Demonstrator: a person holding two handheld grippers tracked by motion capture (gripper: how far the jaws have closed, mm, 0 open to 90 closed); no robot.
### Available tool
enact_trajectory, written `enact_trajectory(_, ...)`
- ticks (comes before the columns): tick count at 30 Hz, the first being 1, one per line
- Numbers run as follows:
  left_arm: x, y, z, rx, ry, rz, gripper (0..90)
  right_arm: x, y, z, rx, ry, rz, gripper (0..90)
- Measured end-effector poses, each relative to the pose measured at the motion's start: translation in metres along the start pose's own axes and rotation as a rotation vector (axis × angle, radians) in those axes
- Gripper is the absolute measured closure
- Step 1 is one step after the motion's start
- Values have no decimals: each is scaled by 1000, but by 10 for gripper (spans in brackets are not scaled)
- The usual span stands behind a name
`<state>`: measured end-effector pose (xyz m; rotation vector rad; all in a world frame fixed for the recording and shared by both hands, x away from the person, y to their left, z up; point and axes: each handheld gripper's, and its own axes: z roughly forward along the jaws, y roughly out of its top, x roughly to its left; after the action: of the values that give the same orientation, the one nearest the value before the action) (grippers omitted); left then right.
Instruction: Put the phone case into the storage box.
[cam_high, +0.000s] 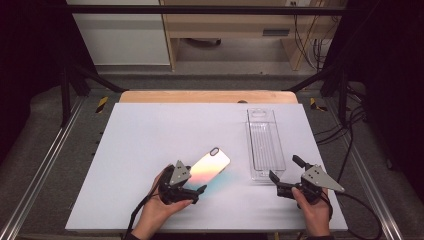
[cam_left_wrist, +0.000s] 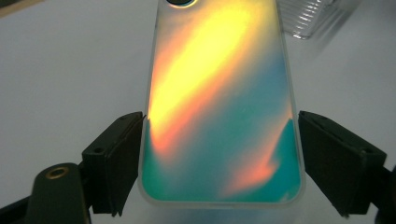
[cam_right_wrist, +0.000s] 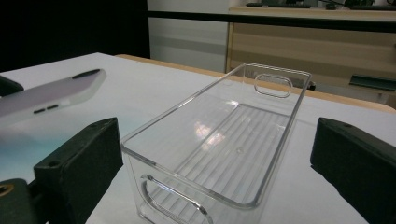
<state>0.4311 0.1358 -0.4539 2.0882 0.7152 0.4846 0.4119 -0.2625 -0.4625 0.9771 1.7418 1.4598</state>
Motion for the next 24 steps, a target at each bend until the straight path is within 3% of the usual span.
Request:
enact_trajectory(3, 10, -1, -11, -73, 37, -43, 169, 4, 2, 1, 5, 10, -1, 24)
enact_trajectory(7, 13, -10, -20, -138, 82, -49, 169, 10, 7, 6, 10, 28, 27, 27)
enact_trajectory(14, 15, -20, -23, -156, 111, -57, 169, 26, 23, 19, 75, 29, 42, 47)
enact_trajectory(24, 9, -22, -23, -178, 127, -53, 169, 47, 53, 45, 163, 118, 101, 58)
